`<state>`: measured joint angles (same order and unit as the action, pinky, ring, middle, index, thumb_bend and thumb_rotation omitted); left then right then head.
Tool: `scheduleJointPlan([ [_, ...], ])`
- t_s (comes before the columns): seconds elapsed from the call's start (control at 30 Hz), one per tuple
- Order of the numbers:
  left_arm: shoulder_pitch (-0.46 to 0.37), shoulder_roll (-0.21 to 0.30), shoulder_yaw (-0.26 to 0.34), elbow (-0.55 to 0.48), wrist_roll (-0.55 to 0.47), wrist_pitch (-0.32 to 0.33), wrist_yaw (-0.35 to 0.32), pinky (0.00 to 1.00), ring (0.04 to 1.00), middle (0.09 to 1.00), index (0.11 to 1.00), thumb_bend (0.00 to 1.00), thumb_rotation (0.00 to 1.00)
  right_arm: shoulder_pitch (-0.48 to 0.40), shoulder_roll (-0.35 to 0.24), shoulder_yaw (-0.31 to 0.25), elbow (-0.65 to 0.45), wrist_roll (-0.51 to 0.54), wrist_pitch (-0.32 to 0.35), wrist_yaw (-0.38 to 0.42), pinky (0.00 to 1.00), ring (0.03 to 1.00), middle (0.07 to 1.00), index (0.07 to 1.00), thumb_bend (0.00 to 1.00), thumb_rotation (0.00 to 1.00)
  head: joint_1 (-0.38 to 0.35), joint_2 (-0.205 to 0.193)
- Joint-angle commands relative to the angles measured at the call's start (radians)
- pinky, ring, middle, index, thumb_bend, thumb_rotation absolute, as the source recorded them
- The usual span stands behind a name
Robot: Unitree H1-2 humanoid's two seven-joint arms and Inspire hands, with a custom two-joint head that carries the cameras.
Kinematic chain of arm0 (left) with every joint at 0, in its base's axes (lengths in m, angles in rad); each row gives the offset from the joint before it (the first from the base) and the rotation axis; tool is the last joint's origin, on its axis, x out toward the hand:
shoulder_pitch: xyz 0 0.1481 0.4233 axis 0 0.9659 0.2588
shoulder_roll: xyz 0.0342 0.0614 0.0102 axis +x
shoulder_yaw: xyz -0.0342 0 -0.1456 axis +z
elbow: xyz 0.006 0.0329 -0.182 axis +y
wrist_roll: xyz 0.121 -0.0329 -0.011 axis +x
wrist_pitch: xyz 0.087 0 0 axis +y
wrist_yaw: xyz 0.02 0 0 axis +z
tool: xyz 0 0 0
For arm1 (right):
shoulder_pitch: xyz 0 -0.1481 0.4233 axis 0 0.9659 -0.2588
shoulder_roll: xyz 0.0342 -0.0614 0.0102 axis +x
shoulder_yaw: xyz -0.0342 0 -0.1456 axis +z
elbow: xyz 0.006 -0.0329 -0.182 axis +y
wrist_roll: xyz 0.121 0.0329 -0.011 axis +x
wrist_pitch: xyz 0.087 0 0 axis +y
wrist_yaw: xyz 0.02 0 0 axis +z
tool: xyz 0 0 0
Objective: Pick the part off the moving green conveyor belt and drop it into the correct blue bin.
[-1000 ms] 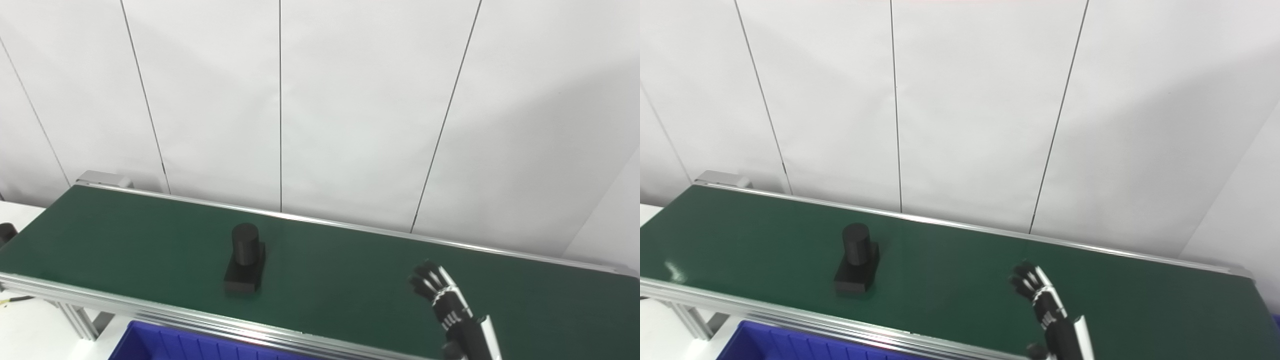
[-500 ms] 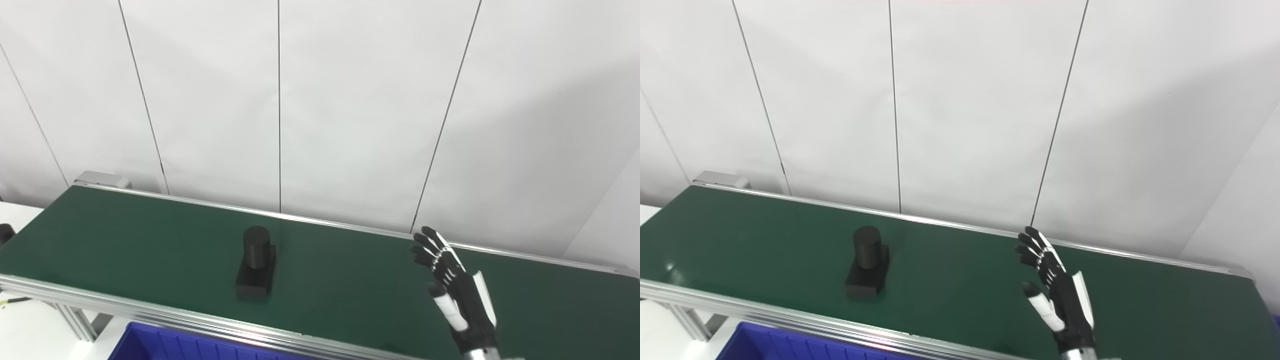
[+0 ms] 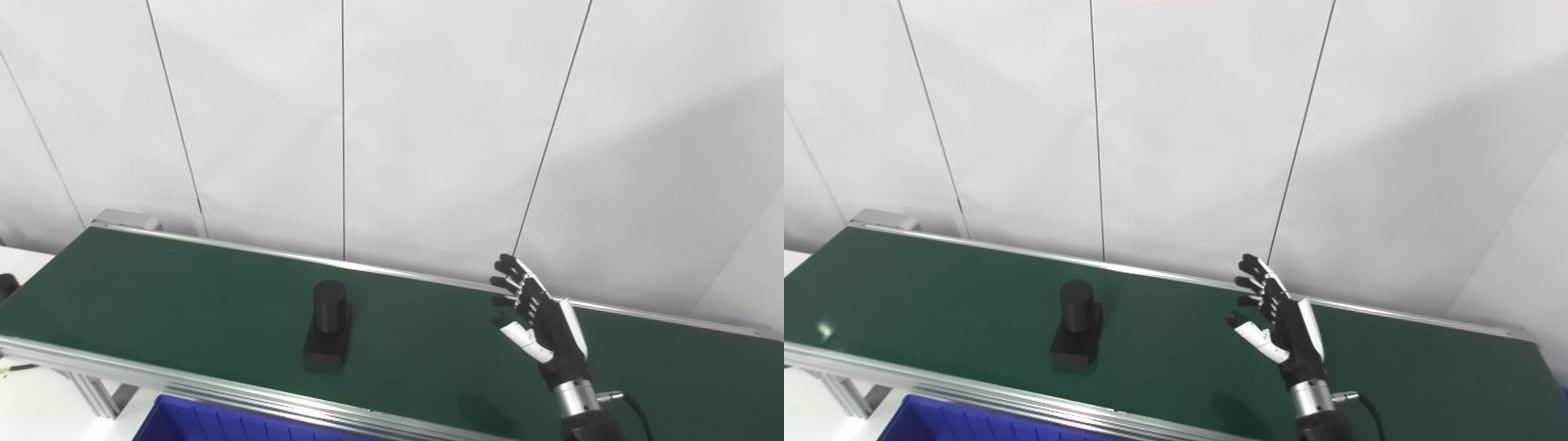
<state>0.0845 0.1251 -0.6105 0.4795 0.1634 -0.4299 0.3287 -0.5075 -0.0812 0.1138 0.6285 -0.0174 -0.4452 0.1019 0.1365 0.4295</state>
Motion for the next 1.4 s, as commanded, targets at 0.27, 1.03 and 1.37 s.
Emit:
scheduleJointPlan([
  [0.27, -0.011, -0.003, -0.009, -0.020, 0.018, -0.040, 0.021, 0.76, 0.852, 0.863, 0.824, 0.82, 1.00, -0.127, 0.010, -0.011, 0.126, -0.015, -0.025, -0.006, 0.78, 0.816, 0.895, 0.900, 0.84, 0.38, 0.005, 0.006],
  [1.03, -0.019, -0.017, -0.014, -0.009, 0.004, -0.040, 0.003, 0.76, 0.850, 0.862, 0.822, 0.82, 0.98, -0.296, -0.013, 0.230, 0.365, -0.295, -0.025, -0.226, 0.99, 0.851, 0.880, 0.884, 0.91, 0.40, 0.012, 0.005],
  [1.37, -0.016, -0.015, -0.020, -0.015, 0.020, -0.040, 0.019, 0.76, 0.848, 0.862, 0.828, 0.84, 0.98, -0.354, 0.015, 0.246, 0.467, -0.343, -0.024, -0.231, 0.80, 0.887, 0.906, 0.887, 0.92, 0.40, 0.021, 0.005],
])
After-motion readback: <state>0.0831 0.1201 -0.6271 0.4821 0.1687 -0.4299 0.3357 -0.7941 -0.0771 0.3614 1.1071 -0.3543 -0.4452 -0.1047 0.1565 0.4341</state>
